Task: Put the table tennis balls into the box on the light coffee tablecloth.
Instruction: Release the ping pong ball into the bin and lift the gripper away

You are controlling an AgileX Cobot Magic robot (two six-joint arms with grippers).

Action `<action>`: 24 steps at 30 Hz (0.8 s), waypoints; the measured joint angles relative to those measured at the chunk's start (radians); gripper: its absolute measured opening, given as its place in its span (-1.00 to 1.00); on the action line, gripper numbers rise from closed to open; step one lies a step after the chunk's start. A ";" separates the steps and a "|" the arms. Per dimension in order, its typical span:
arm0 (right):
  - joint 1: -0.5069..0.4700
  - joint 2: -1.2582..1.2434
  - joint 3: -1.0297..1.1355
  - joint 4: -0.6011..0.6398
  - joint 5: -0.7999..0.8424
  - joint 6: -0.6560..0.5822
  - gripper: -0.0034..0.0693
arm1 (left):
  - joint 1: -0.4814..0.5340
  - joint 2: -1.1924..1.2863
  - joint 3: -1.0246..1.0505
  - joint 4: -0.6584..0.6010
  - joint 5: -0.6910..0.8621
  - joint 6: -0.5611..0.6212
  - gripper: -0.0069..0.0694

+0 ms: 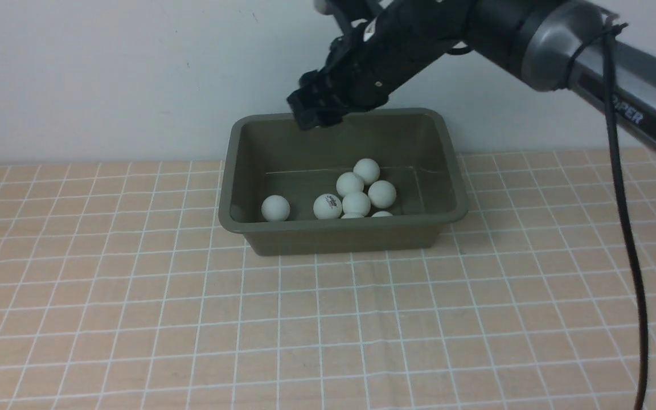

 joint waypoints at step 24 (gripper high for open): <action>-0.081 0.197 0.000 0.051 0.098 0.013 0.33 | 0.000 0.000 0.000 0.000 0.000 0.000 -1.00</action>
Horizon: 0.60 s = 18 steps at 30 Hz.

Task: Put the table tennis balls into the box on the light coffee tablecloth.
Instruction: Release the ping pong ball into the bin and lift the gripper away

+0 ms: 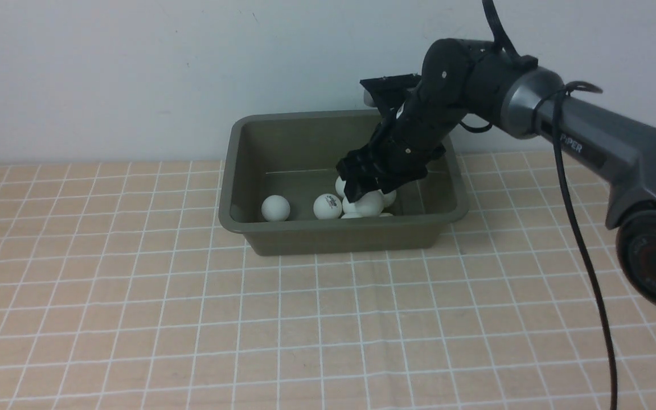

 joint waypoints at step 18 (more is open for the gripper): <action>-0.381 -0.696 0.092 0.036 0.113 -0.104 -0.91 | 0.000 0.000 0.089 -0.014 -0.039 0.000 -1.00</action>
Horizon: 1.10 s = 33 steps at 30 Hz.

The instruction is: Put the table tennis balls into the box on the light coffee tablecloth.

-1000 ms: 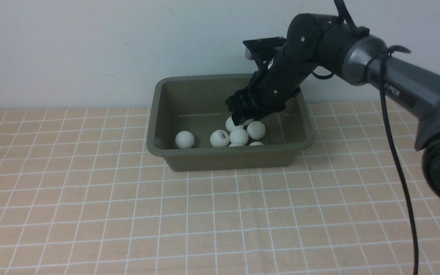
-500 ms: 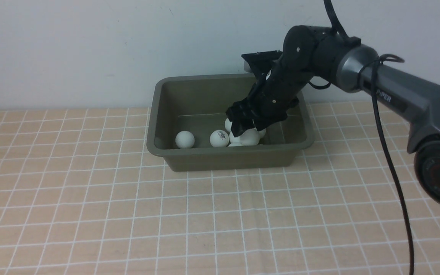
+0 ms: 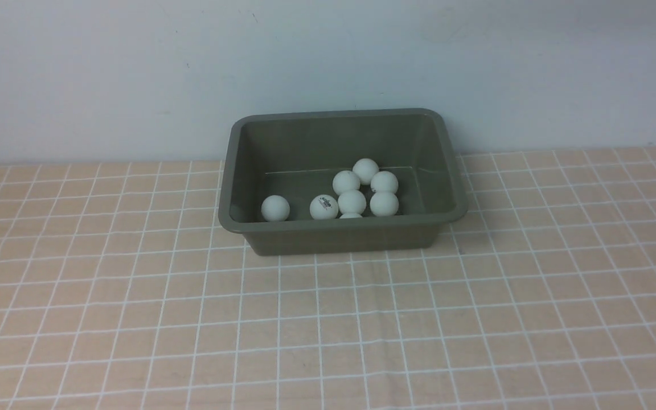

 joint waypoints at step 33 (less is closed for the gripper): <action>-0.066 -1.414 1.556 0.126 -0.599 -0.218 -0.95 | 0.000 -0.392 0.985 -0.104 -0.994 0.012 -0.96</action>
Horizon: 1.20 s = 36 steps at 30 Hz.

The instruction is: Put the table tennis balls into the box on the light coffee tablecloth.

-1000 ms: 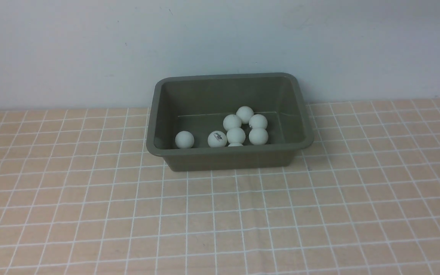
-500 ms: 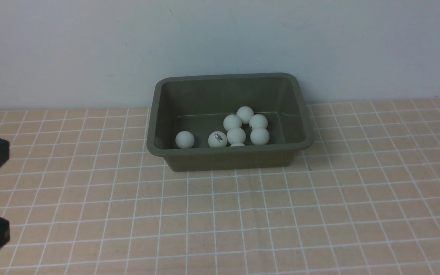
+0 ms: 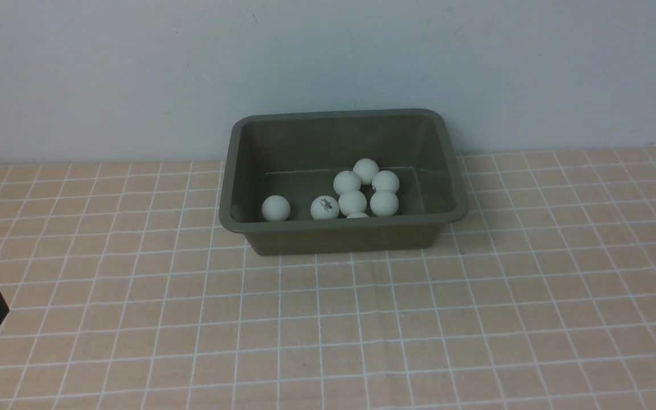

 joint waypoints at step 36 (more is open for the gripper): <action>0.000 -0.085 0.284 -0.146 -0.224 0.095 -0.95 | 0.000 -0.001 0.002 -0.002 0.038 -0.007 -0.96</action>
